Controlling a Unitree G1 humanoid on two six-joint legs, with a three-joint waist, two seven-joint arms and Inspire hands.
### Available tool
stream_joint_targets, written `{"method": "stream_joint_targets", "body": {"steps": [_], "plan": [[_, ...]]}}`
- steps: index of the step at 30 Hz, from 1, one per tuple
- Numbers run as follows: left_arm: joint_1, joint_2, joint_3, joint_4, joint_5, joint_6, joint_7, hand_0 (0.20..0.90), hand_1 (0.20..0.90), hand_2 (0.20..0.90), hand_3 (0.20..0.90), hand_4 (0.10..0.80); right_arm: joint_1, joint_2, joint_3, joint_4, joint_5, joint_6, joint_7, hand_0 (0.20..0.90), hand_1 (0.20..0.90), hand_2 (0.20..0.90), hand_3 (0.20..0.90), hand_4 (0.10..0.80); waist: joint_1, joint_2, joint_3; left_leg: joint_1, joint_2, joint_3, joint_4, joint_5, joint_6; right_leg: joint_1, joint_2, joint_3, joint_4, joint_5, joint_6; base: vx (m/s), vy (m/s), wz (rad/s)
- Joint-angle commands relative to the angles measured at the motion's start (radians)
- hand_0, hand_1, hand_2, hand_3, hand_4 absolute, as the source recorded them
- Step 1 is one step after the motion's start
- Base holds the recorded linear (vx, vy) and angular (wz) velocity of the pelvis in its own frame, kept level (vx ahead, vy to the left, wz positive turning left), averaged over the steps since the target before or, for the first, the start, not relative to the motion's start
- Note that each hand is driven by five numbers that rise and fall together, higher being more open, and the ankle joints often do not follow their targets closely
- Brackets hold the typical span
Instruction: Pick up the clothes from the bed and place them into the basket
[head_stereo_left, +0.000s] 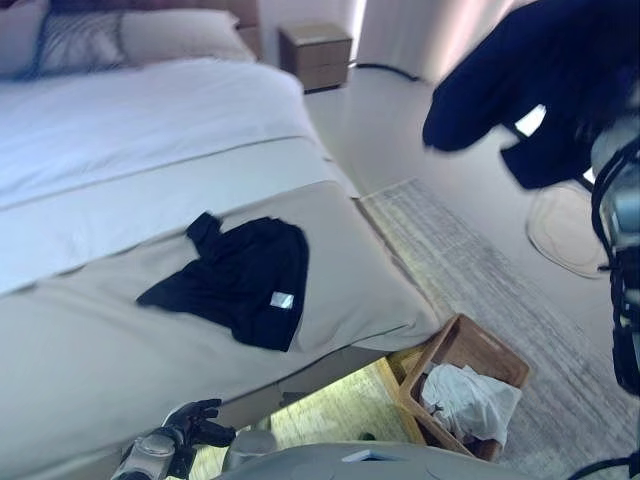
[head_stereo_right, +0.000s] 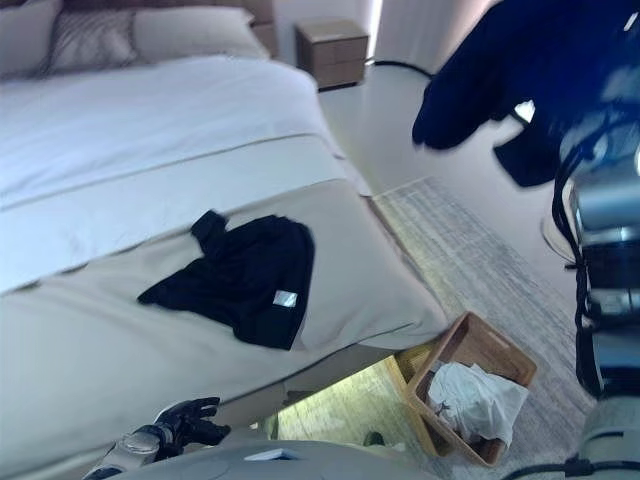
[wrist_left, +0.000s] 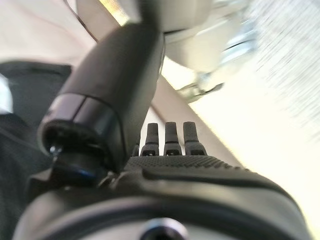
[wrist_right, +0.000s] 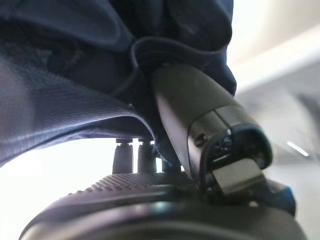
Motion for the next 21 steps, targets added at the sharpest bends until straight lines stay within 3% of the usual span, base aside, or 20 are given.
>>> {"method": "stream_joint_targets", "body": {"steps": [1,7,10,16,17,18,19,21], "plan": [[-0.062,-0.005,-0.085,0.010,0.021,-0.002,-0.011,0.900,0.900,0.900,0.900,0.800,-0.060,-0.015,-0.029,-0.022,-0.115,-0.076,0.115,0.300,0.300,0.300,0.200,0.100,0.015,0.017,-0.047,0.014,-0.006,0.023,0.005,-0.105,0.024,0.004,0.034,-0.065,0.057,-0.068,-0.015,0.009,-0.159,-0.32],[-0.095,0.016,-0.135,-0.013,0.012,0.010,-0.015,0.900,0.900,0.900,0.900,0.800,0.002,0.020,0.011,0.099,-0.170,-0.012,0.133,0.300,0.300,0.300,0.200,0.100,-0.003,0.049,0.014,-0.024,0.018,0.024,0.031,-0.086,0.022,-0.074,0.033,-0.074,0.174,-0.118,-0.038,-0.118,-0.175,-0.19],[-0.203,0.017,-0.194,-0.013,-0.064,-0.016,0.014,0.900,0.900,0.900,0.900,0.800,-0.089,0.028,0.062,0.217,-0.171,-0.021,0.090,0.300,0.300,0.300,0.200,0.100,-0.015,0.094,0.143,-0.135,0.009,-0.025,0.082,-0.069,0.014,-0.205,0.021,-0.067,0.268,-0.138,-0.059,-0.411,-0.131,-0.02],[-0.254,0.000,-0.223,-0.051,-0.127,-0.050,0.052,0.900,0.900,0.900,0.900,0.800,-0.191,0.022,0.148,0.381,-0.209,0.027,0.052,0.300,0.300,0.300,0.200,0.100,-0.025,0.171,0.263,-0.249,-0.003,-0.048,0.101,-0.025,-0.001,-0.322,0.018,-0.042,0.305,-0.135,-0.072,-0.211,-0.077,-0.04],[-0.254,0.001,-0.226,-0.064,-0.139,-0.060,0.055,0.900,0.900,0.900,0.900,0.800,-0.207,0.021,0.165,0.428,-0.207,0.052,0.041,0.648,0.648,0.648,0.606,0.506,-0.023,0.186,0.278,-0.269,-0.003,-0.049,0.102,-0.018,-0.003,-0.346,0.018,-0.038,0.315,-0.136,-0.073,-0.147,-0.072,-0.11],[-0.257,0.002,-0.231,-0.075,-0.152,-0.070,0.058,0.900,0.900,0.900,0.900,0.800,-0.224,0.024,0.181,0.488,-0.195,0.081,0.022,0.648,0.648,0.648,0.606,0.506,-0.021,0.202,0.293,-0.287,-0.004,-0.049,0.100,-0.011,-0.004,-0.369,0.017,-0.036,0.323,-0.137,-0.074,-0.120,-0.066,-0.13],[-0.260,0.003,-0.235,-0.083,-0.163,-0.074,0.060,0.900,0.900,0.900,0.900,0.800,-0.240,0.024,0.192,0.530,-0.193,0.086,-0.005,0.900,0.900,0.900,0.900,0.800,-0.018,0.213,0.302,-0.299,-0.004,-0.048,0.100,-0.007,-0.004,-0.385,0.016,-0.035,0.329,-0.138,-0.076,-0.108,-0.058,-0.09],[-0.270,0.010,-0.240,-0.105,-0.189,-0.088,0.057,0.900,0.900,0.900,0.900,0.800,-0.287,0.027,0.218,0.622,-0.197,0.119,-0.057,0.900,0.900,0.900,0.900,0.800,-0.012,0.245,0.325,-0.336,-0.006,-0.049,0.103,0.002,-0.007,-0.435,0.012,-0.036,0.355,-0.146,-0.079,-0.093,-0.037,-0.02]]}}
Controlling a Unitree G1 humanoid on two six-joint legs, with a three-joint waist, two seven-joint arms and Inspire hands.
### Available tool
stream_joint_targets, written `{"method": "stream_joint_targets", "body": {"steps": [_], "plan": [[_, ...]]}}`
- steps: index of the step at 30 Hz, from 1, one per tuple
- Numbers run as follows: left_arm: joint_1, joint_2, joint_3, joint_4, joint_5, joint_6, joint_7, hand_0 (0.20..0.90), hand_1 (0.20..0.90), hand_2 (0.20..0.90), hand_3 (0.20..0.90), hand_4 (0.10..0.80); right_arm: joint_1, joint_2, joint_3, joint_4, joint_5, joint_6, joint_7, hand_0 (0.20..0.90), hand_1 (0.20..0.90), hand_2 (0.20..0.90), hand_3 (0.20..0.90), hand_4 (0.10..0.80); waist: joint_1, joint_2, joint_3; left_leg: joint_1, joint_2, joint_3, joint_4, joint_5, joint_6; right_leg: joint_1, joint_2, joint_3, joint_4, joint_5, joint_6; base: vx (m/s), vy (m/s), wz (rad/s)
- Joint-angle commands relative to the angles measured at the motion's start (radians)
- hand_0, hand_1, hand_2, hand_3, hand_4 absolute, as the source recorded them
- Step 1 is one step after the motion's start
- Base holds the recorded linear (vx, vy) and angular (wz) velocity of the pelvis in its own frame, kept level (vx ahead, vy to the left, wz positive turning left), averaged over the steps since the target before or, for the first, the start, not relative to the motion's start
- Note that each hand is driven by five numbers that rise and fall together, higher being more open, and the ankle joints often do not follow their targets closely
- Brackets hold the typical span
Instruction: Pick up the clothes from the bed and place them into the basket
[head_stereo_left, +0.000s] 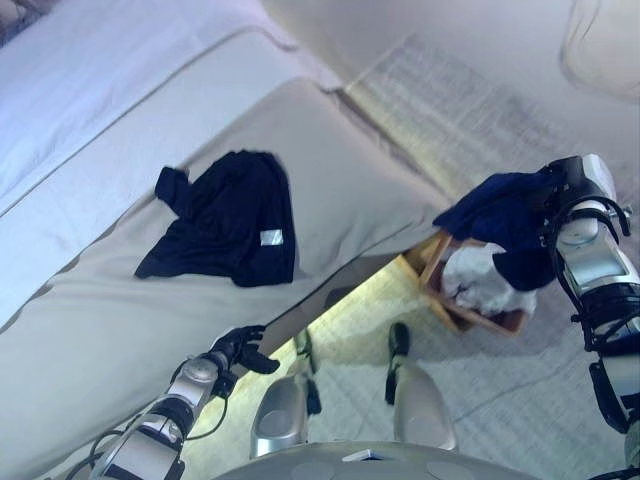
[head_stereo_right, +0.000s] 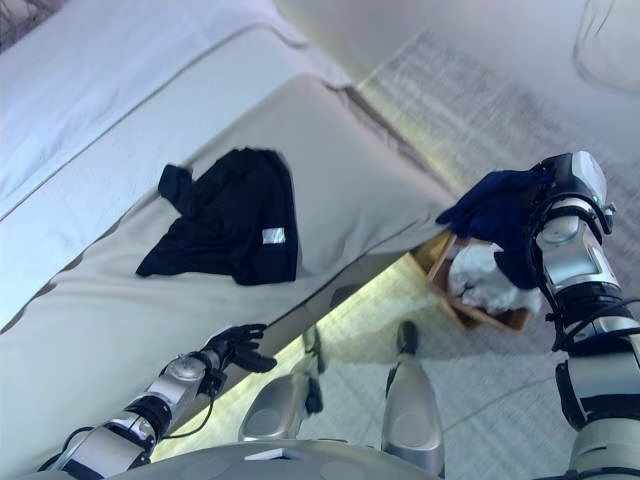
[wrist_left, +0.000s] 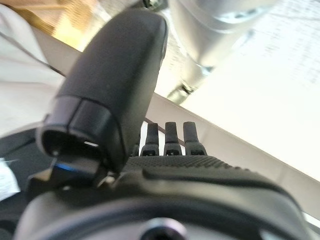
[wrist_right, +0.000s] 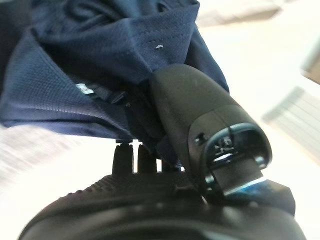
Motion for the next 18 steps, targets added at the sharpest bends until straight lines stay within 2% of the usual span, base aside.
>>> {"method": "stream_joint_targets", "body": {"steps": [1,4,9,11,13,15,16,18], "plan": [[-0.026,0.049,-0.037,-0.027,-0.069,-0.062,0.013,0.900,0.900,0.900,0.900,0.800,-0.169,-0.054,0.056,0.071,-0.059,0.044,-0.168,0.900,0.900,0.900,0.900,0.800,0.004,-0.024,0.009,-0.069,-0.050,-0.080,0.087,-0.083,-0.004,-0.003,-0.016,-0.104,0.088,-0.128,-0.050,-0.075,-0.028,0.01],[-0.038,0.059,-0.036,-0.047,-0.093,-0.066,0.009,0.900,0.900,0.900,0.900,0.800,-0.210,-0.048,0.068,0.177,-0.057,0.085,-0.208,0.900,0.900,0.900,0.900,0.800,0.014,0.006,0.030,-0.113,-0.055,-0.083,0.095,-0.073,-0.004,-0.062,-0.018,-0.105,0.126,-0.138,-0.055,-0.071,-0.053,0.00],[-0.014,0.080,-0.013,-0.082,-0.107,-0.046,-0.003,0.900,0.900,0.900,0.900,0.800,-0.182,-0.062,0.058,0.208,-0.055,0.137,-0.217,0.900,0.900,0.900,0.900,0.800,0.022,0.024,0.048,-0.124,-0.053,-0.084,0.091,-0.063,-0.008,-0.077,-0.011,-0.120,0.151,-0.154,-0.066,-0.007,-0.024,0.05],[0.008,0.089,-0.001,-0.089,-0.101,-0.035,-0.013,0.900,0.900,0.900,0.900,0.800,-0.163,-0.079,0.060,0.180,-0.114,0.180,-0.182,0.900,0.900,0.900,0.900,0.800,0.022,0.011,0.044,-0.098,-0.056,-0.088,0.082,-0.080,-0.018,-0.053,-0.014,-0.120,0.152,-0.184,-0.060,0.120,0.004,0.18],[0.019,0.095,0.008,-0.087,-0.099,-0.032,-0.022,0.900,0.900,0.900,0.900,0.800,-0.160,-0.094,0.065,0.179,-0.136,0.183,-0.152,0.900,0.900,0.900,0.900,0.800,0.025,0.005,0.039,-0.088,-0.051,-0.085,0.075,-0.080,-0.020,-0.041,-0.013,-0.127,0.143,-0.183,-0.061,0.073,0.020,0.17],[0.045,0.107,0.021,-0.089,-0.101,-0.026,-0.031,0.900,0.900,0.900,0.900,0.800,-0.154,-0.140,0.068,0.138,-0.157,0.152,-0.141,0.900,0.900,0.900,0.900,0.800,0.032,-0.019,0.025,-0.061,-0.040,-0.085,0.064,-0.083,-0.024,-0.007,-0.009,-0.139,0.119,-0.175,-0.059,0.035,0.058,0.16],[0.061,0.107,0.030,-0.097,-0.096,-0.020,-0.027,0.900,0.900,0.900,0.900,0.800,-0.151,-0.160,0.059,0.069,-0.160,0.159,-0.148,0.900,0.900,0.900,0.900,0.800,0.035,-0.026,0.020,-0.064,-0.031,-0.079,0.064,-0.069,-0.018,0.000,-0.003,-0.154,0.098,-0.144,-0.066,0.005,0.071,0.12],[0.089,0.103,0.044,-0.101,-0.097,-0.022,-0.021,0.900,0.900,0.900,0.900,0.800,-0.141,-0.176,0.037,-0.028,-0.176,0.131,-0.160,0.900,0.900,0.900,0.900,0.800,0.038,-0.044,0.010,-0.046,-0.030,-0.079,0.058,-0.074,-0.019,0.023,0.001,-0.159,0.078,-0.139,-0.063,0.035,0.095,0.06]]}}
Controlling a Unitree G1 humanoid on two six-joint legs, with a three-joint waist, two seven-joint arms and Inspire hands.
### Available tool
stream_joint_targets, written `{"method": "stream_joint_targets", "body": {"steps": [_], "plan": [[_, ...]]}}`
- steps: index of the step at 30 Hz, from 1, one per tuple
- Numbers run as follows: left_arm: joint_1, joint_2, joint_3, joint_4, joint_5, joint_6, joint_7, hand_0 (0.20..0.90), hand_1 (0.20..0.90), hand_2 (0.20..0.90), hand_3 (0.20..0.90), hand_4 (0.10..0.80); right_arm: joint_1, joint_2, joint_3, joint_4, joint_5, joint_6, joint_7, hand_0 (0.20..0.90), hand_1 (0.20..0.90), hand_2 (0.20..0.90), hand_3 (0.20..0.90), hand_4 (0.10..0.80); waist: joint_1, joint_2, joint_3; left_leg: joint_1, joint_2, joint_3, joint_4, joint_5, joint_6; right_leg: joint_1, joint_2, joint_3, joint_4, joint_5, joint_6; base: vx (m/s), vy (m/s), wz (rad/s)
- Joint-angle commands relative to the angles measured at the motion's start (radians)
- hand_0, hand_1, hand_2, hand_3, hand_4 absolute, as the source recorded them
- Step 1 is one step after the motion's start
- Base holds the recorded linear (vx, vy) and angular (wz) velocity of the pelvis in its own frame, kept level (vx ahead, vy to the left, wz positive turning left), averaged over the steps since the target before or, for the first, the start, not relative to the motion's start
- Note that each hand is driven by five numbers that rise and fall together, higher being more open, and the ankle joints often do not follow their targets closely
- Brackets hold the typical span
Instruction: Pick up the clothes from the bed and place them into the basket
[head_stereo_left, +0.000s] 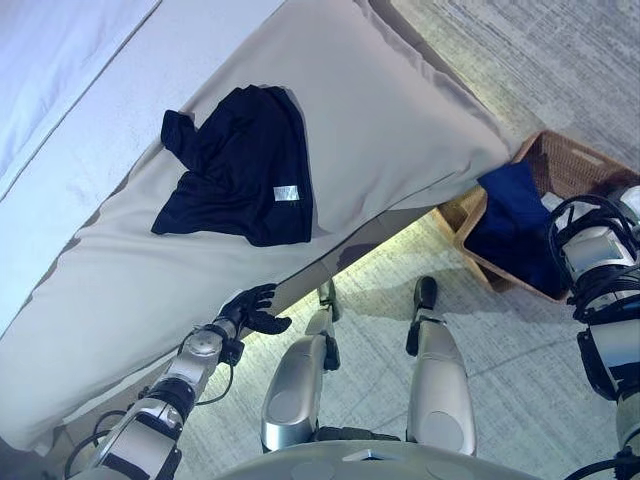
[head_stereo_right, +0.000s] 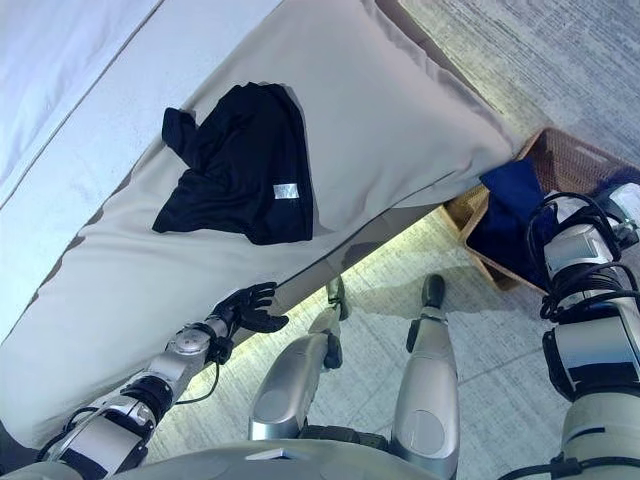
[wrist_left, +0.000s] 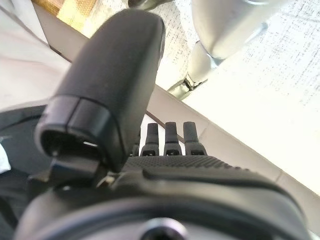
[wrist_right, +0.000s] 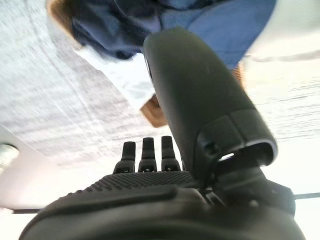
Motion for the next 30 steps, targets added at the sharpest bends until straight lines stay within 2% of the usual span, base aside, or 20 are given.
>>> {"method": "stream_joint_targets", "body": {"steps": [1,5,8,9,11,13,16,19,21,24,27,30], "plan": [[0.099,0.071,0.025,0.005,-0.009,0.006,0.010,0.900,0.900,0.900,0.900,0.800,-0.055,-0.155,0.013,-0.240,-0.113,-0.037,-0.057,0.900,0.900,0.900,0.900,0.800,0.009,-0.082,-0.052,0.009,-0.004,-0.030,0.053,-0.108,-0.023,0.114,0.046,-0.117,-0.065,-0.068,-0.055,0.100,0.133,0.09],[0.137,0.054,0.085,0.021,-0.012,0.011,0.014,0.900,0.900,0.900,0.900,0.800,-0.014,-0.137,-0.055,-0.570,-0.217,-0.022,0.048,0.900,0.900,0.900,0.900,0.800,0.020,-0.138,-0.088,0.062,-0.010,-0.032,0.038,-0.118,-0.022,0.196,0.046,-0.134,-0.123,-0.053,-0.041,0.123,0.166,0.11],[0.168,0.034,0.130,0.029,0.004,0.013,0.012,0.900,0.900,0.900,0.900,0.800,0.015,-0.099,-0.055,-0.739,-0.251,-0.082,0.187,0.900,0.900,0.900,0.900,0.800,0.044,-0.177,-0.124,0.088,-0.023,-0.050,0.045,-0.130,-0.016,0.255,0.034,-0.156,-0.158,-0.040,-0.031,0.170,0.214,0.14],[0.184,0.025,0.144,0.035,0.019,0.012,0.005,0.900,0.900,0.900,0.900,0.800,0.024,-0.081,-0.030,-0.781,-0.257,-0.149,0.275,0.900,0.900,0.900,0.900,0.800,0.063,-0.190,-0.142,0.098,-0.032,-0.065,0.054,-0.136,-0.011,0.283,0.026,-0.170,-0.172,-0.033,-0.027,0.188,0.242,0.24],[0.199,0.019,0.150,0.048,0.025,0.007,0.000,0.900,0.900,0.900,0.900,0.800,0.031,-0.055,0.015,-0.803,-0.240,-0.200,0.336,0.900,0.900,0.900,0.900,0.800,0.093,-0.203,-0.159,0.105,-0.046,-0.094,0.072,-0.146,-0.001,0.310,0.016,-0.184,-0.181,-0.028,-0.023,0.200,0.240,0.37],[0.204,0.018,0.148,0.063,0.035,0.005,-0.007,0.900,0.900,0.900,0.900,0.800,0.026,-0.021,0.068,-0.772,-0.306,-0.254,0.383,0.900,0.900,0.900,0.900,0.800,0.125,-0.211,-0.170,0.106,-0.054,-0.121,0.087,-0.154,0.008,0.332,0.007,-0.198,-0.181,-0.028,-0.018,0.183,0.192,0.35],[0.201,0.023,0.134,0.080,0.045,0.005,-0.008,0.900,0.900,0.900,0.900,0.800,-0.005,0.029,0.152,-0.699,-0.412,-0.321,0.363,0.900,0.900,0.900,0.900,0.800,0.175,-0.218,-0.174,0.103,-0.069,-0.166,0.107,-0.162,0.024,0.355,-0.004,-0.226,-0.167,-0.034,-0.013,0.155,0.139,0.47],[0.180,0.045,0.107,0.104,0.041,-0.002,-0.012,0.900,0.900,0.900,0.900,0.800,-0.102,0.127,0.263,-0.547,-0.560,-0.318,0.221,0.900,0.900,0.900,0.900,0.800,0.251,-0.221,-0.157,0.084,-0.097,-0.222,0.134,-0.173,0.048,0.375,-0.025,-0.264,-0.131,-0.046,-0.006,0.135,0.116,0.57],[0.171,0.053,0.098,0.115,0.026,-0.005,-0.012,0.900,0.900,0.900,0.900,0.800,-0.159,0.161,0.311,-0.465,-0.645,-0.331,0.142,0.900,0.900,0.900,0.900,0.800,0.286,-0.220,-0.143,0.082,-0.109,-0.249,0.146,-0.197,0.051,0.390,-0.037,-0.264,-0.107,-0.073,-0.003,0.132,0.053,0.51],[0.142,0.072,0.086,0.136,-0.006,-0.018,-0.019,0.900,0.900,0.900,0.900,0.800,-0.271,0.205,0.399,-0.342,-0.712,-0.289,0.092,0.900,0.900,0.900,0.900,0.800,0.340,-0.209,-0.110,0.028,-0.133,-0.280,0.176,-0.197,0.064,0.387,-0.066,-0.292,-0.081,-0.075,-0.004,0.020,0.052,0.48],[0.131,0.085,0.088,0.141,-0.021,-0.032,-0.022,0.900,0.900,0.900,0.900,0.800,-0.364,0.238,0.484,-0.203,-0.712,-0.233,0.135,0.900,0.900,0.900,0.900,0.800,0.395,-0.195,-0.070,-0.033,-0.153,-0.310,0.187,-0.187,0.075,0.368,-0.089,-0.323,-0.061,-0.075,-0.001,-0.036,0.037,0.48],[0.128,0.089,0.096,0.144,-0.035,-0.031,-0.020,0.900,0.900,0.900,0.900,0.800,-0.396,0.265,0.507,-0.107,-0.712,-0.198,0.193,0.900,0.900,0.900,0.900,0.800,0.424,-0.191,-0.050,-0.065,-0.159,-0.324,0.181,-0.173,0.078,0.355,-0.098,-0.339,-0.055,-0.073,0.003,0.005,0.007,0.41]]}}
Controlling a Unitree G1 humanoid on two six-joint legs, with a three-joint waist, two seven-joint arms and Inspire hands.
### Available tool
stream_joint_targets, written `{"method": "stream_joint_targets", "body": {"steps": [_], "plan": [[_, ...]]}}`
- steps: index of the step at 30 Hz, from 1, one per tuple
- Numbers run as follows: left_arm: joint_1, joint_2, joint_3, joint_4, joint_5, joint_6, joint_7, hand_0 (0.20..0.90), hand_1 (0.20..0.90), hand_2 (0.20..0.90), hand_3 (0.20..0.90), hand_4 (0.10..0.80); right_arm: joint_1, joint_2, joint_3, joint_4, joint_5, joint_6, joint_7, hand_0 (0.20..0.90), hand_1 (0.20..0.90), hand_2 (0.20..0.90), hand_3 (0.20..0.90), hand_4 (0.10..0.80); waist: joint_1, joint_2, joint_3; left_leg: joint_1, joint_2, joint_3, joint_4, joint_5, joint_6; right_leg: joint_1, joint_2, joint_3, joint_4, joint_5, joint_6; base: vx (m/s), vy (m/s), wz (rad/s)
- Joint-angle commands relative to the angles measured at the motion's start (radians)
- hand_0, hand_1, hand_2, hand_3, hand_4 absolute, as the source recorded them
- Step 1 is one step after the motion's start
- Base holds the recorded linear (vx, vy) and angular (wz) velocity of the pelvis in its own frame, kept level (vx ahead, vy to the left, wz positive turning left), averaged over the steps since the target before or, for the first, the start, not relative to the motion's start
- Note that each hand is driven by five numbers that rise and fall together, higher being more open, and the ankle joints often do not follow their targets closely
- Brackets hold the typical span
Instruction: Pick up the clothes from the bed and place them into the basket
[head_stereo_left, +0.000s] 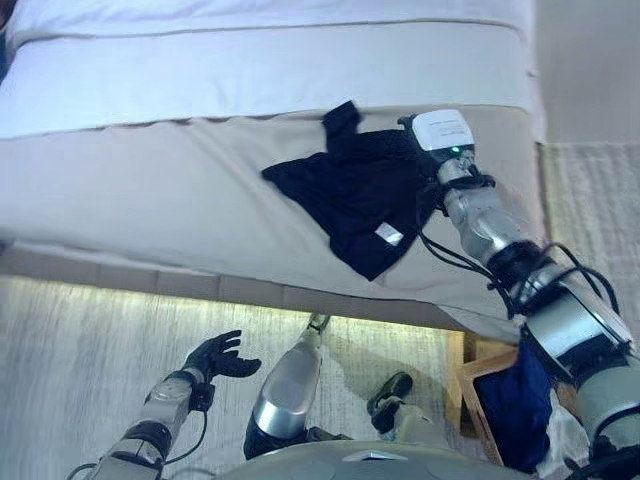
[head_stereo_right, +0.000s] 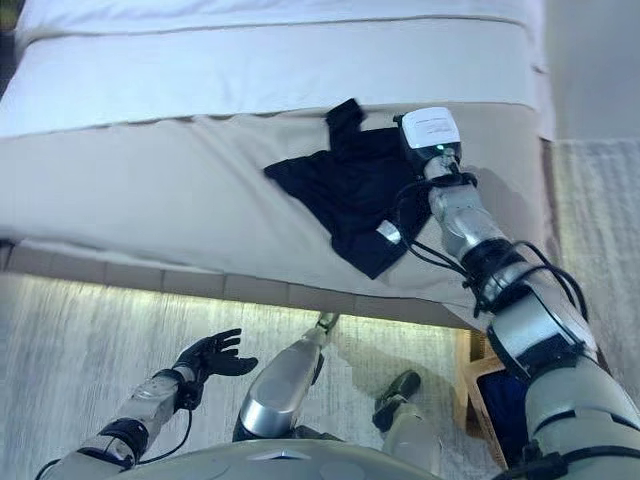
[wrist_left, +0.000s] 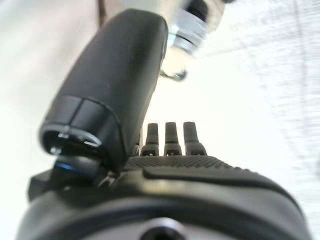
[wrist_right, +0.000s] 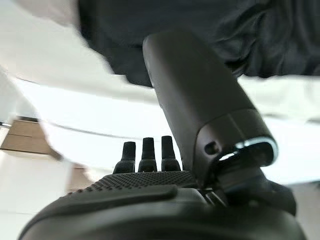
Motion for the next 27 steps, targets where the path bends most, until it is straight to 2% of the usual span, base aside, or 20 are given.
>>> {"method": "stream_joint_targets", "body": {"steps": [1,4,6,7,11,13,15,16,17,18,20,21,22,24,26,27], "plan": [[0.008,0.056,-0.035,0.011,-0.031,-0.043,-0.005,0.900,0.900,0.900,0.900,0.800,-0.166,-0.025,0.040,0.039,-0.014,0.098,0.037,0.900,0.900,0.900,0.900,0.800,0.029,-0.014,0.052,-0.024,-0.048,0.000,0.020,-0.085,0.087,0.028,-0.011,0.010,0.106,-0.051,-0.027,0.026,-0.011,0.28],[0.007,0.055,-0.029,0.005,-0.033,-0.057,-0.007,0.900,0.900,0.900,0.900,0.800,-0.175,0.013,0.029,0.167,0.043,0.171,0.144,0.900,0.900,0.900,0.900,0.800,0.059,-0.009,0.077,-0.055,-0.050,-0.015,0.003,-0.062,0.086,0.011,-0.017,-0.013,0.110,-0.055,-0.023,0.017,-0.025,0.20],[0.005,0.055,-0.030,-0.003,-0.040,-0.070,-0.007,0.900,0.900,0.900,0.900,0.800,-0.178,0.027,0.017,0.232,0.051,0.185,0.154,0.900,0.900,0.900,0.900,0.800,0.073,-0.004,0.094,-0.075,-0.050,-0.023,-0.006,-0.047,0.085,-0.004,-0.022,-0.026,0.119,-0.058,-0.020,0.007,-0.022,0.17],[0.004,0.054,-0.030,-0.010,-0.039,-0.075,-0.009,0.900,0.900,0.900,0.900,0.800,-0.189,0.034,0.010,0.263,0.037,0.202,0.199,0.900,0.900,0.900,0.900,0.800,0.081,-0.001,0.102,-0.084,-0.048,-0.027,-0.015,-0.036,0.083,-0.009,-0.024,-0.032,0.123,-0.060,-0.017,0.012,-0.035,0.17],[0.004,0.057,-0.044,-0.068,-0.042,-0.086,-0.005,0.900,0.900,0.900,0.900,0.800,-0.213,0.035,0.000,0.351,0.036,0.285,0.330,0.900,0.900,0.900,0.900,0.800,0.111,0.015,0.133,-0.133,-0.050,-0.043,-0.041,0.004,0.078,-0.041,-0.038,-0.061,0.151,-0.065,-0.010,0.002,-0.049,0.09],[0.005,0.059,-0.052,-0.095,-0.041,-0.084,-0.004,0.900,0.900,0.900,0.900,0.800,-0.205,0.035,-0.009,0.389,0.041,0.313,0.358,0.900,0.900,0.900,0.900,0.800,0.120,0.024,0.133,-0.160,-0.052,-0.048,-0.046,0.015,0.079,-0.067,-0.048,-0.070,0.172,-0.068,-0.007,0.004,-0.046,0.10],[0.002,0.058,-0.061,-0.115,-0.038,-0.077,0.004,0.900,0.900,0.900,0.900,0.800,-0.204,0.036,-0.021,0.413,0.027,0.304,0.350,0.900,0.900,0.900,0.900,0.800,0.126,0.031,0.133,-0.176,-0.055,-0.055,-0.046,0.022,0.079,-0.088,-0.058,-0.074,0.194,-0.070,-0.005,0.012,-0.056,0.17],[0.000,0.057,-0.065,-0.127,-0.035,-0.068,0.006,0.900,0.900,0.900,0.900,0.800,-0.204,0.035,-0.023,0.419,0.044,0.291,0.319,0.582,0.582,0.582,0.529,0.429,0.127,0.034,0.133,-0.183,-0.056,-0.059,-0.046,0.024,0.079,-0.097,-0.061,-0.074,0.198,-0.069,-0.003,0.005,-0.058,0.20],[-0.001,0.058,-0.070,-0.137,-0.039,-0.058,0.010,0.900,0.900,0.900,0.900,0.800,-0.207,0.034,-0.026,0.416,0.079,0.277,0.272,0.300,0.300,0.300,0.200,0.100,0.126,0.036,0.133,-0.186,-0.057,-0.062,-0.047,0.025,0.078,-0.101,-0.061,-0.072,0.194,-0.067,-0.001,-0.001,-0.055,0.19],[-0.001,0.058,-0.074,-0.140,-0.043,-0.053,0.012,0.900,0.900,0.900,0.900,0.800,-0.210,0.034,-0.029,0.408,0.132,0.255,0.207,0.300,0.300,0.300,0.200,0.100,0.125,0.037,0.133,-0.185,-0.055,-0.064,-0.048,0.026,0.077,-0.102,-0.060,-0.070,0.190,-0.064,0.001,-0.011,-0.048,0.11],[-0.005,0.054,-0.083,-0.129,-0.056,-0.051,0.017,0.900,0.900,0.900,0.900,0.800,-0.228,0.034,-0.055,0.359,0.292,0.191,0.004,0.300,0.300,0.300,0.200,0.100,0.114,0.036,0.133,-0.177,-0.047,-0.063,-0.046,0.021,0.073,-0.106,-0.055,-0.059,0.178,-0.055,0.005,-0.011,-0.016,0.02],[-0.006,0.053,-0.085,-0.125,-0.056,-0.052,0.018,0.900,0.900,0.900,0.900,0.800,-0.234,0.032,-0.058,0.346,0.326,0.178,-0.039,0.300,0.300,0.300,0.200,0.100,0.111,0.035,0.133,-0.175,-0.045,-0.062,-0.045,0.019,0.073,-0.106,-0.054,-0.055,0.177,-0.053,0.006,-0.032,-0.003,-0.04],[-0.001,0.048,-0.084,-0.111,-0.058,-0.060,0.023,0.900,0.900,0.900,0.900,0.800,-0.244,0.028,-0.081,0.305,0.394,0.130,-0.155,0.300,0.300,0.300,0.200,0.100,0.101,0.031,0.133,-0.166,-0.038,-0.058,-0.040,0.012,0.070,-0.105,-0.051,-0.046,0.175,-0.051,0.005,-0.023,-0.001,-0.09],[0.019,0.044,-0.066,-0.077,-0.062,-0.087,0.031,0.900,0.900,0.900,0.900,0.800,-0.245,0.007,-0.118,0.177,0.486,0.054,-0.313,0.300,0.300,0.300,0.200,0.100,0.077,0.010,0.133,-0.137,-0.020,-0.041,-0.038,-0.004,0.063,-0.087,-0.038,-0.023,0.160,-0.048,0.007,-0.018,-0.017,-0.18],[0.052,0.037,-0.031,-0.050,-0.066,-0.106,0.045,0.900,0.900,0.900,0.900,0.800,-0.199,-0.042,-0.186,-0.078,0.526,0.032,-0.415,0.300,0.300,0.300,0.200,0.100,0.033,-0.029,0.122,-0.084,0.006,-0.012,-0.052,-0.023,0.055,-0.054,-0.006,0.019,0.121,-0.048,0.008,0.018,-0.036,-0.51],[0.061,0.037,-0.012,-0.039,-0.064,-0.105,0.043,0.900,0.900,0.900,0.900,0.800,-0.170,-0.059,-0.229,-0.168,0.513,0.018,-0.427,0.300,0.300,0.300,0.200,0.100,0.015,-0.043,0.111,-0.064,0.017,0.005,-0.057,-0.031,0.053,-0.040,0.007,0.035,0.102,-0.048,0.008,0.048,-0.039,-0.69]]}}
